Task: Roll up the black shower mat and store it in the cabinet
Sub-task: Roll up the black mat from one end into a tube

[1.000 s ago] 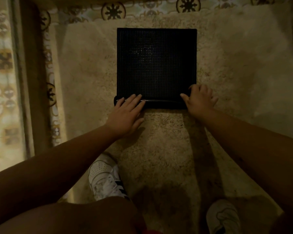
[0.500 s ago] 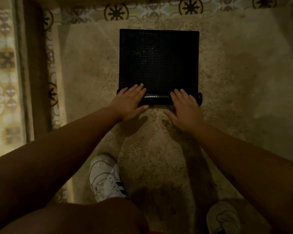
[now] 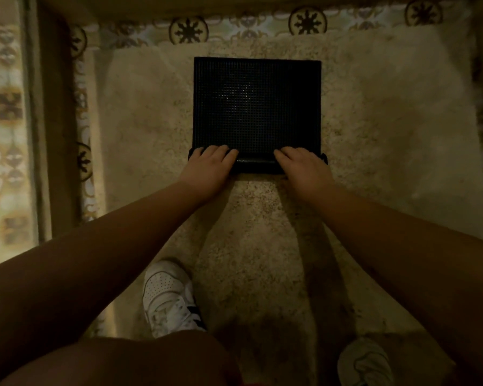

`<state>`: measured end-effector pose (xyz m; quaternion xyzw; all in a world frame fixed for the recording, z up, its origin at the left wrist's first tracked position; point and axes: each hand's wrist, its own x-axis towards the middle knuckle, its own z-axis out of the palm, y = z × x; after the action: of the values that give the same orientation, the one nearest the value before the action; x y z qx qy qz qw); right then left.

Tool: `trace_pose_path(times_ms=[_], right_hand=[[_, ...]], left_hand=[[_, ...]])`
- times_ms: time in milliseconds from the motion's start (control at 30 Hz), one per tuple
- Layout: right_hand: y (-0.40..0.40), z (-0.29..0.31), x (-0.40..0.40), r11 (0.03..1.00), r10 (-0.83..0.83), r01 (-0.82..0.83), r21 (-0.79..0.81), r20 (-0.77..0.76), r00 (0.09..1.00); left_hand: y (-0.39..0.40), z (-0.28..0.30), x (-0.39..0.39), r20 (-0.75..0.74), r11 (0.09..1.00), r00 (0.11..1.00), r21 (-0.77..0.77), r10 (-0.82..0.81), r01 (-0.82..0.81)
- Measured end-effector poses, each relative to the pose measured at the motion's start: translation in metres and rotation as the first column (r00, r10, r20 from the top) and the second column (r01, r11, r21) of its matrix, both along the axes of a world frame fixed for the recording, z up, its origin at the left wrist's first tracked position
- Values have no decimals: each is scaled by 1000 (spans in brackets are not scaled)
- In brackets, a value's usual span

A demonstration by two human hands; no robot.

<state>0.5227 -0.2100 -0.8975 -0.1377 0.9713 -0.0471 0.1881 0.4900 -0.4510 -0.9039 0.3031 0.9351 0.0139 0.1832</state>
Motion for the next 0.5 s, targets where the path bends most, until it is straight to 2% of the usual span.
trace_pose_path(times_ms=[167,367,500], right_hand=[[3,8,-14,999,-34,36,-26,78,996],[11,13,-34,996,-53,71,-54,281,958],[12,11,-23,995,-25,58,-79,361,932]], left_hand=[[1,0,2,-39,997,999,78,22,-19],[4,-2,-4,88,995,992,45,89,-93],[-3,-11,24,47,992,992,50,115,-117]])
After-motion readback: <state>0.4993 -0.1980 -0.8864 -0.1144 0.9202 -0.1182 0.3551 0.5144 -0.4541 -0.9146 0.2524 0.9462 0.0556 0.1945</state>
